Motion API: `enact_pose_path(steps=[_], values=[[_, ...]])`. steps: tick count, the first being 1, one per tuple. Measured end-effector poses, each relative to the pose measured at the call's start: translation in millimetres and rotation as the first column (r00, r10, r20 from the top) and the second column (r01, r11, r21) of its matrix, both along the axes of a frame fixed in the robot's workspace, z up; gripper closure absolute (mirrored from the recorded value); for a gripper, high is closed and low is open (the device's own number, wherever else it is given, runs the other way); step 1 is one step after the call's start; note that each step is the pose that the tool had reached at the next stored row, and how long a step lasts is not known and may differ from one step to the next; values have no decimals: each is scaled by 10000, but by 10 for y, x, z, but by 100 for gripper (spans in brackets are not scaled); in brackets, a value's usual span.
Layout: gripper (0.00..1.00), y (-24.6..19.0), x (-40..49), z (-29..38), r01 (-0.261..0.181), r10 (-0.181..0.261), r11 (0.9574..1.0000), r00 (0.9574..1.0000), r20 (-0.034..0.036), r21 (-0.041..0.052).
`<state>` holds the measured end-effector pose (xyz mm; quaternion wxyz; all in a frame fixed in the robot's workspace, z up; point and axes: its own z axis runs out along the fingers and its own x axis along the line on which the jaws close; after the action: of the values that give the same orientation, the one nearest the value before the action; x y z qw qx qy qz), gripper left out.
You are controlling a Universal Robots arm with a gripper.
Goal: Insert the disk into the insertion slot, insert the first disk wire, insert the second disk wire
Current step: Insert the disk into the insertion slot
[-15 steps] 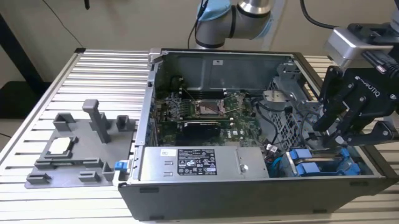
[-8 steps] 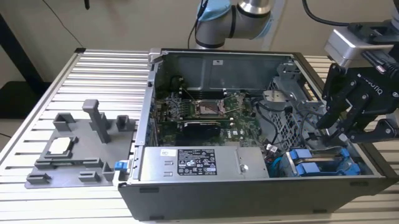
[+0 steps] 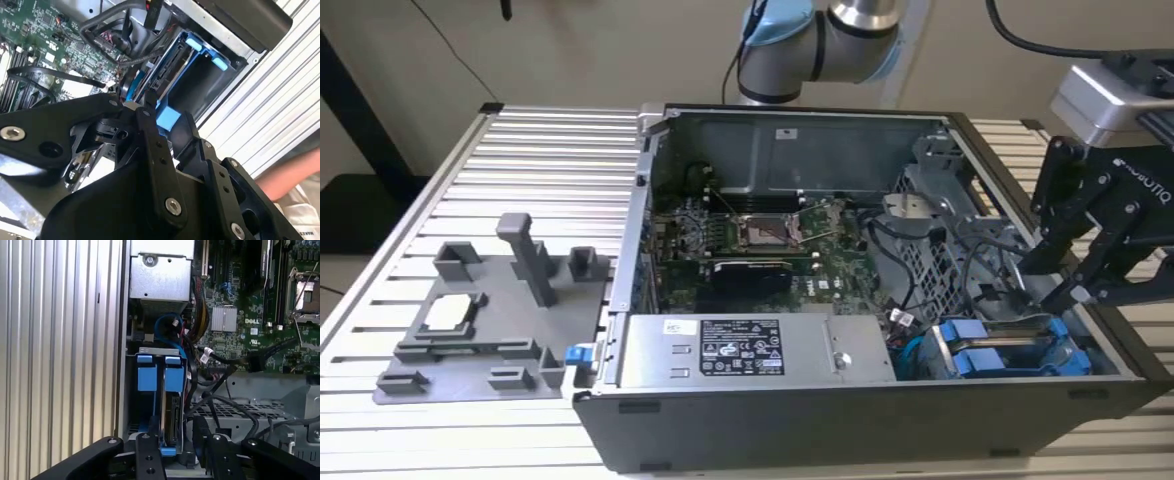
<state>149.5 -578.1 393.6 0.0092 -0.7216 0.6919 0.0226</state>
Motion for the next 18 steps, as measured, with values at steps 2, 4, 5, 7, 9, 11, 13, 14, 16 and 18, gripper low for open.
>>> enact_pose_path(steps=[2,4,5,7,9,11,13,14,16,18], values=[[60,0,45,0,-27,27,10000,10000,-13,-1],[60,1,88,0,-47,47,10000,10000,-47,-1],[60,2,108,0,-55,55,10000,10000,-65,-1],[60,11,146,-1,-61,61,10000,9999,-85,0],[60,25,186,-2,-63,63,10000,9999,-90,1],[60,46,232,-6,-64,64,10000,9999,-94,-2],[60,90,267,-15,-64,64,10000,9999,-95,0],[60,112,279,-18,-65,65,10000,9999,-95,1],[60,152,302,-26,-63,64,10000,9999,-95,22],[60,192,322,-37,-64,64,10000,9999,-95,34]])
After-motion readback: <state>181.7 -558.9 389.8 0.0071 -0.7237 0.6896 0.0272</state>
